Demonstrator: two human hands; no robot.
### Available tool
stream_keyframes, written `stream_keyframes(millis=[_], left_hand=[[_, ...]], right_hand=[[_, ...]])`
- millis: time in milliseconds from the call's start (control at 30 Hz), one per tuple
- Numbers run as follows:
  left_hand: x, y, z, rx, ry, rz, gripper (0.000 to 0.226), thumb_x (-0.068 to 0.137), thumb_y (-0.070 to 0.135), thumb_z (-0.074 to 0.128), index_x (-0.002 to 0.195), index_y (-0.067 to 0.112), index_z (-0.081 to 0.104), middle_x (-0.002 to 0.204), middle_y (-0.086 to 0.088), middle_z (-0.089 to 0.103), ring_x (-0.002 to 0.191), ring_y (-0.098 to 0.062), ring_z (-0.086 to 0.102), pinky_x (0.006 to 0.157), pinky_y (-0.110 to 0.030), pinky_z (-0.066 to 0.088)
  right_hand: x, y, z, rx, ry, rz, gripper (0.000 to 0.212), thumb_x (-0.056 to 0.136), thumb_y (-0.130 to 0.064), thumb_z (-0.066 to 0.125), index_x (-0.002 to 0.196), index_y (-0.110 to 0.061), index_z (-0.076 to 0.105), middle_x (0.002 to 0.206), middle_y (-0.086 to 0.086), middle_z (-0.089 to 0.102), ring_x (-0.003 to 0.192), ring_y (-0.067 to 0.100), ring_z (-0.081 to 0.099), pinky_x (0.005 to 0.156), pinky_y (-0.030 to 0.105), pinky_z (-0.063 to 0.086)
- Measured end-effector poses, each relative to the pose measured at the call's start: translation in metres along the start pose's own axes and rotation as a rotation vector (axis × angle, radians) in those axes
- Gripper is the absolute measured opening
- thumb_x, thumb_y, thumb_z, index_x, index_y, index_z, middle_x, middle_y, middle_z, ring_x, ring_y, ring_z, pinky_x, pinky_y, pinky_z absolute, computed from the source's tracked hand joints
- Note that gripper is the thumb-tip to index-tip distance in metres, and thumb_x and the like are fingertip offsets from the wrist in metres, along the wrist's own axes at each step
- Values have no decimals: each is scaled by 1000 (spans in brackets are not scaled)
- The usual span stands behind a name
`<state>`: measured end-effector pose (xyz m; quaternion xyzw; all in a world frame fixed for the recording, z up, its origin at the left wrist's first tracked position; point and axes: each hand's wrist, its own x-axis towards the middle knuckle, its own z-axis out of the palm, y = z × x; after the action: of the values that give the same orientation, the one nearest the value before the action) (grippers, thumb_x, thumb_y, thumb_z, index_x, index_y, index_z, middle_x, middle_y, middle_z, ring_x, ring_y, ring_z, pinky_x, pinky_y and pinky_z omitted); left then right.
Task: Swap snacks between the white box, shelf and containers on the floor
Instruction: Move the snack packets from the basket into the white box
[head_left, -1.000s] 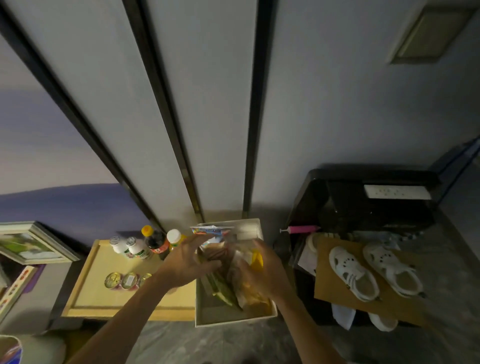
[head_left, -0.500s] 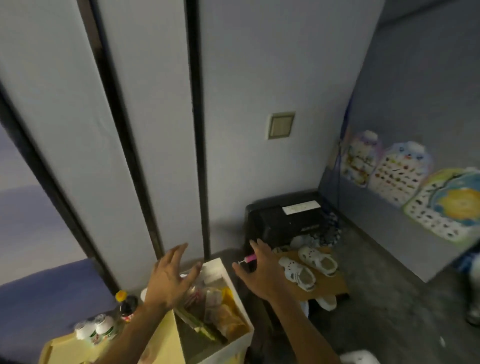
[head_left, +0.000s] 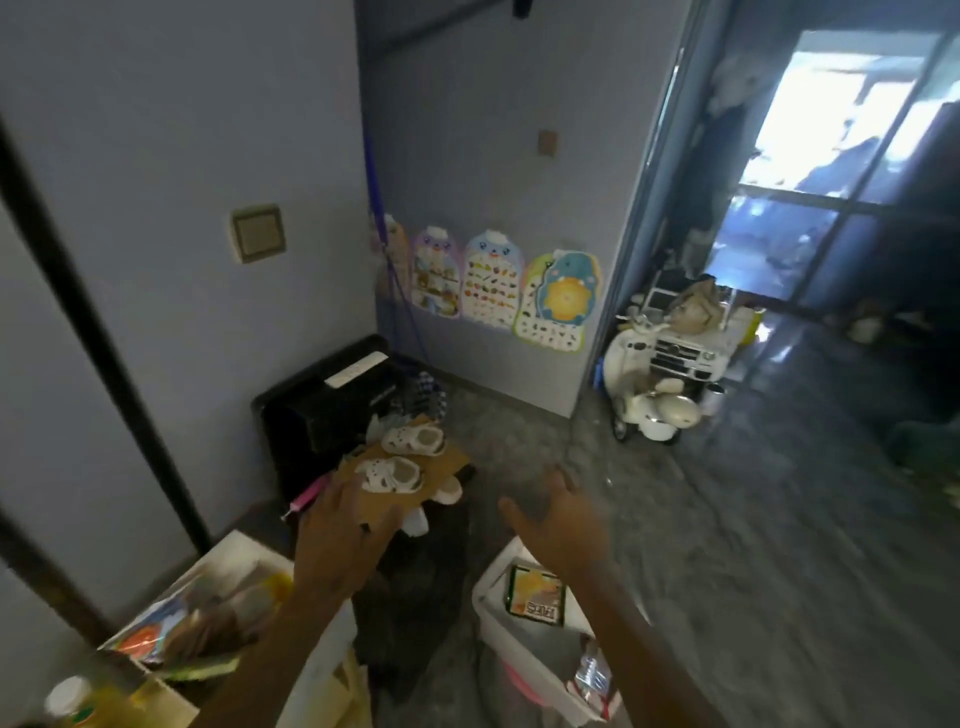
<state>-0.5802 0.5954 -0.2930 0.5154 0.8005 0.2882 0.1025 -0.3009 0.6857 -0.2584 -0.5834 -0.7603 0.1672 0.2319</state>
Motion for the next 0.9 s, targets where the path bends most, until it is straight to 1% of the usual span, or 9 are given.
stream_keyframes(millis=[67, 133, 233, 300, 500, 667, 733, 833, 900], left_hand=[[5, 26, 35, 7, -45, 47, 90, 88, 80, 49, 154, 18, 48, 155, -12, 52, 141, -36, 50, 116, -53, 44], [-3, 70, 57, 8, -92, 79, 99, 86, 87, 45, 156, 16, 45, 157, -12, 52, 143, -34, 49, 118, -51, 43], [-12, 126, 96, -12, -149, 190, 97, 89, 83, 51, 157, 15, 47, 160, -10, 50, 149, -31, 44, 124, -50, 36], [-15, 149, 113, -4, -173, 246, 100, 85, 86, 43, 158, 17, 47, 162, -8, 49, 151, -29, 42, 125, -49, 34], [-5, 198, 198, 63, -270, 352, 96, 87, 86, 43, 154, 17, 51, 157, -8, 54, 146, -26, 48, 121, -49, 39], [11, 204, 276, 109, -339, 310, 88, 87, 82, 49, 145, 17, 59, 145, -5, 63, 135, -26, 58, 113, -49, 45], [10, 200, 308, 102, -366, 276, 79, 86, 81, 55, 140, 22, 61, 137, -1, 66, 128, -24, 61, 108, -47, 49], [2, 189, 354, 80, -434, 187, 69, 86, 82, 59, 134, 32, 60, 126, 7, 67, 119, -20, 64, 102, -45, 53], [-4, 176, 388, 39, -503, 118, 72, 83, 87, 56, 135, 38, 56, 124, 15, 64, 117, -12, 63, 100, -42, 55]], right_hand=[[-14, 37, -24, -21, 37, 86, 95, 90, -75, 61, 161, -16, 38, 166, 9, 41, 150, 31, 42, 118, 42, 39], [-28, 76, -42, -20, 70, 171, 102, 86, -83, 56, 162, -17, 38, 166, 8, 41, 150, 31, 42, 120, 44, 41], [-45, 135, -58, -22, 114, 313, 107, 81, -88, 52, 160, -16, 41, 165, 8, 44, 149, 30, 45, 118, 46, 45], [-54, 157, -65, -18, 119, 362, 109, 80, -87, 52, 161, -15, 41, 167, 7, 40, 152, 29, 40, 120, 46, 43], [-54, 241, -62, -25, 98, 511, 110, 76, -90, 43, 159, -17, 42, 165, 8, 43, 148, 31, 46, 119, 42, 43], [-33, 308, -23, -43, -50, 565, 102, 84, -86, 50, 160, -19, 41, 166, 5, 42, 147, 31, 46, 117, 42, 44], [-24, 326, -5, -41, -112, 551, 99, 87, -83, 53, 159, -16, 43, 165, 7, 42, 147, 29, 45, 117, 40, 42], [-10, 349, 25, -21, -206, 544, 93, 89, -75, 61, 156, -14, 46, 160, 9, 48, 145, 30, 47, 115, 42, 43], [-2, 367, 54, -33, -262, 554, 89, 87, -76, 62, 152, -16, 51, 153, 8, 55, 138, 28, 52, 110, 42, 47]])
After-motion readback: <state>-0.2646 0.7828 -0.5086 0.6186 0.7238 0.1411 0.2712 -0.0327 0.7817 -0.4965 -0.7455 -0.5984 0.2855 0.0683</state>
